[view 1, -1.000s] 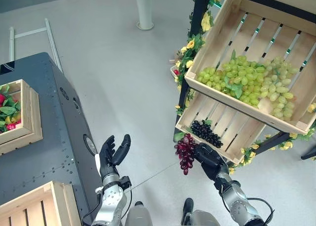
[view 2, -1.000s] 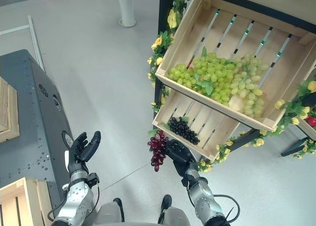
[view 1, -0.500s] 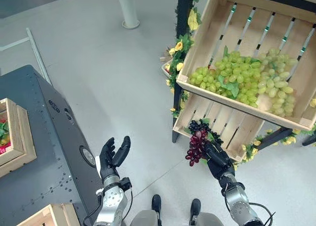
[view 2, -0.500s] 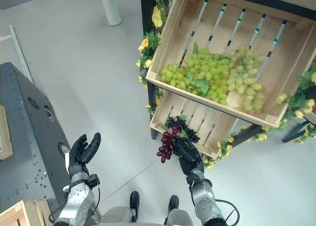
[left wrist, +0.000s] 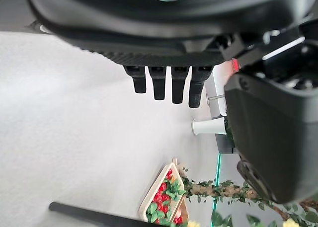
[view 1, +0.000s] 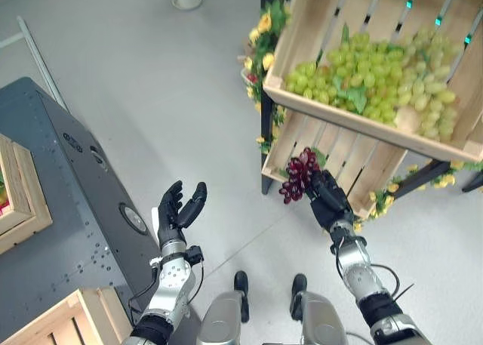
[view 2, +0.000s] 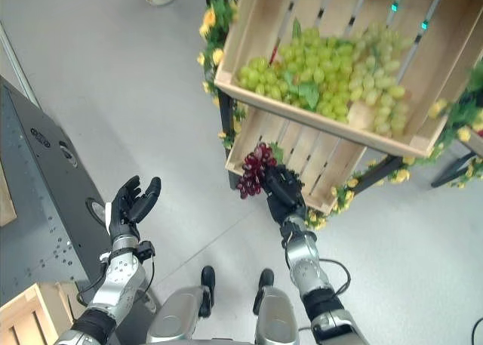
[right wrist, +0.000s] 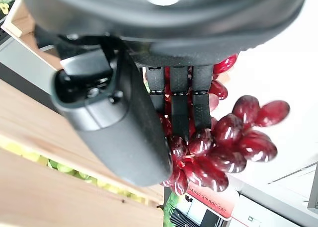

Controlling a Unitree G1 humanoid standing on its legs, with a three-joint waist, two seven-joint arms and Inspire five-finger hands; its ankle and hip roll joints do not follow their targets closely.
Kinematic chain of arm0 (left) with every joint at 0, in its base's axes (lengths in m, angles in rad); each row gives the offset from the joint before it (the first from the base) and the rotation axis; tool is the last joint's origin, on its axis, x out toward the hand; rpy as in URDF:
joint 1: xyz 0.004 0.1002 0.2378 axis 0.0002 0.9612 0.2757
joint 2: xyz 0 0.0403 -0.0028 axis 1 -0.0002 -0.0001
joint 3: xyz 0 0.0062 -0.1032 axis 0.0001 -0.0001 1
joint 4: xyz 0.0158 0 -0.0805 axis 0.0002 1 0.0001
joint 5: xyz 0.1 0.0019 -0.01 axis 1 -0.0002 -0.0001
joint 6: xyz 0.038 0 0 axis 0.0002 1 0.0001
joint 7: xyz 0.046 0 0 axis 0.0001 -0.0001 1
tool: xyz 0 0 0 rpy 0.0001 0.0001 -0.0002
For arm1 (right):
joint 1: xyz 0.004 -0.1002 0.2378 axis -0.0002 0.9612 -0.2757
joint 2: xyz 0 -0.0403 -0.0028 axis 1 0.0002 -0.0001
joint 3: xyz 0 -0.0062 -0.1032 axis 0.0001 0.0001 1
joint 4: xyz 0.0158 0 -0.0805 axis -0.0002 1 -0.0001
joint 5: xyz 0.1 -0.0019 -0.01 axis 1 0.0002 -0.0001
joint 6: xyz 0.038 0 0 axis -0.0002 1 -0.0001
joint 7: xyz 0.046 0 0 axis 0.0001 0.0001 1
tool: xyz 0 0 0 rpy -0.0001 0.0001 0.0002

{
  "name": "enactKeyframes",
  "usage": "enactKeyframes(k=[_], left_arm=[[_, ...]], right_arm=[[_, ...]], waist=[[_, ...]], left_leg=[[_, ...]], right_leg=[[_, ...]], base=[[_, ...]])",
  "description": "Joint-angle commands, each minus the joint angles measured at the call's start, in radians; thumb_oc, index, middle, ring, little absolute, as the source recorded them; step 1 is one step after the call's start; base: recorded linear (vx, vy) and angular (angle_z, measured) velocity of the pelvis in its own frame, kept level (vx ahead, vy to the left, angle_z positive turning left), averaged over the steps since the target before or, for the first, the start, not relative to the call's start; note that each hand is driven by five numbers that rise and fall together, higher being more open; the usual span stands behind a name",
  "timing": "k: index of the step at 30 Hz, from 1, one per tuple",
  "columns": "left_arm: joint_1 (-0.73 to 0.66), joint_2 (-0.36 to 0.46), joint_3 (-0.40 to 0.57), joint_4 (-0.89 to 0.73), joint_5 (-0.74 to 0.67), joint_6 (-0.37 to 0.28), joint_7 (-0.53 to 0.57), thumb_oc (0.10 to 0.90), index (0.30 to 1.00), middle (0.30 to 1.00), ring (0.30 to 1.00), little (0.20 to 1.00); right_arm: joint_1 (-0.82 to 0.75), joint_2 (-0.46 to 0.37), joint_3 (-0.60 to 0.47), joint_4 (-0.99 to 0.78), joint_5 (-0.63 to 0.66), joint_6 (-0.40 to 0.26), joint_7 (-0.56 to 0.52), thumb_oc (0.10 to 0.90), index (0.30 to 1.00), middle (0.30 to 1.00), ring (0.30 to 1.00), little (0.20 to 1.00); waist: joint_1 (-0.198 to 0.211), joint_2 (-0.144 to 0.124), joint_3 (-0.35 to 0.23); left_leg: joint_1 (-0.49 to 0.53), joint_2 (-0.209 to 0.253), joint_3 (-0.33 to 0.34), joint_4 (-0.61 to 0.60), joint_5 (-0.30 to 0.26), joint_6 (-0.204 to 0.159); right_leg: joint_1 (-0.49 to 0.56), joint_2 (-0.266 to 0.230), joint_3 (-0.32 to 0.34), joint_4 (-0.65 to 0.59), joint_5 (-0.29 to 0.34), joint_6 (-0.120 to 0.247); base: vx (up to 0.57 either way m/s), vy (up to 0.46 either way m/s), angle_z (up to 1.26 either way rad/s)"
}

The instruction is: Pick up the fruits from the basket on one side to the basket on the other side

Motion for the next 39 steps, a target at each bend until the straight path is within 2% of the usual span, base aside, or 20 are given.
enactKeyframes(k=[1,2,6,10,15,24,30,39], left_arm=[[-0.025,0.013,-0.022,-0.086,0.009,-0.116,0.051,0.800,0.900,0.900,0.900,0.900],[-0.030,0.009,-0.028,-0.080,0.006,-0.128,0.050,0.800,0.900,0.900,0.900,0.900],[-0.043,0.007,-0.043,-0.075,0.006,-0.149,0.053,0.800,0.900,0.900,0.900,0.900],[-0.043,0.016,-0.044,-0.090,-0.004,-0.144,0.034,0.800,0.900,0.900,0.900,0.900],[-0.038,0.030,-0.059,-0.114,-0.008,-0.135,0.024,0.800,0.900,0.900,0.900,0.900],[-0.028,0.065,-0.097,-0.154,-0.033,-0.134,0.001,0.800,0.900,0.900,0.900,0.900],[-0.023,0.096,-0.118,-0.175,-0.067,-0.126,-0.008,0.800,0.900,0.900,0.900,0.900],[-0.025,0.121,-0.152,-0.216,-0.088,-0.145,-0.028,0.800,0.900,0.900,0.900,0.900]], right_arm=[[-0.116,-0.042,-0.065,-0.174,0.070,-0.126,0.084,0.400,0.300,0.300,0.300,0.300],[-0.141,-0.055,-0.076,-0.171,0.080,-0.133,0.083,0.400,0.300,0.300,0.300,0.300],[-0.201,-0.087,-0.104,-0.171,0.092,-0.149,0.079,0.400,0.300,0.300,0.300,0.300],[-0.274,-0.135,-0.135,-0.168,0.071,-0.158,0.056,0.400,0.300,0.300,0.300,0.300],[-0.344,-0.202,-0.159,-0.154,0.082,-0.176,0.047,0.400,0.300,0.300,0.300,0.300],[-0.492,-0.341,-0.187,-0.059,0.142,-0.186,0.046,0.400,0.300,0.300,0.300,0.300],[-0.629,-0.430,-0.181,0.083,0.159,-0.196,-0.006,0.400,0.300,0.300,0.300,0.300],[-0.708,-0.539,-0.174,0.343,0.163,-0.118,-0.150,0.400,0.300,0.300,0.300,0.300]], waist=[[0.009,-0.002,0.007],[0.010,0.006,0.022],[0.015,0.021,0.053],[0.026,0.033,0.077],[0.037,0.043,0.083],[0.061,0.059,0.083],[0.083,0.067,0.083],[0.099,0.070,0.084]], left_leg=[[-0.066,-0.011,0.009,0.212,-0.202,0.011],[-0.082,-0.014,-0.004,0.235,-0.223,0.009],[-0.146,-0.033,-0.026,0.290,-0.234,0.022],[-0.213,-0.043,-0.037,0.378,-0.264,0.038],[-0.283,-0.048,-0.053,0.446,-0.283,0.047],[-0.362,-0.057,-0.073,0.519,-0.297,0.054],[-0.396,-0.061,-0.085,0.560,-0.302,0.056],[-0.404,-0.060,-0.097,0.572,-0.288,0.058]], right_leg=[[-0.016,-0.047,-0.019,0.076,-0.049,-0.027],[-0.041,-0.055,-0.018,0.123,-0.072,-0.022],[-0.121,-0.077,-0.018,0.219,-0.092,-0.029],[-0.188,-0.106,-0.022,0.318,-0.119,-0.036],[-0.255,-0.119,-0.024,0.389,-0.141,-0.049],[-0.325,-0.125,-0.031,0.464,-0.167,-0.070],[-0.352,-0.122,-0.035,0.502,-0.179,-0.085],[-0.355,-0.124,-0.046,0.519,-0.184,-0.096]], base=[[-0.08,0.011,-0.08],[-0.06,0.015,-0.05],[-0.06,0.013,0.08],[-0.01,0.014,0.13],[0.01,0.001,0.03],[0.03,-0.027,0.04],[0.01,-0.012,0.02],[0.01,-0.005,0.02]])
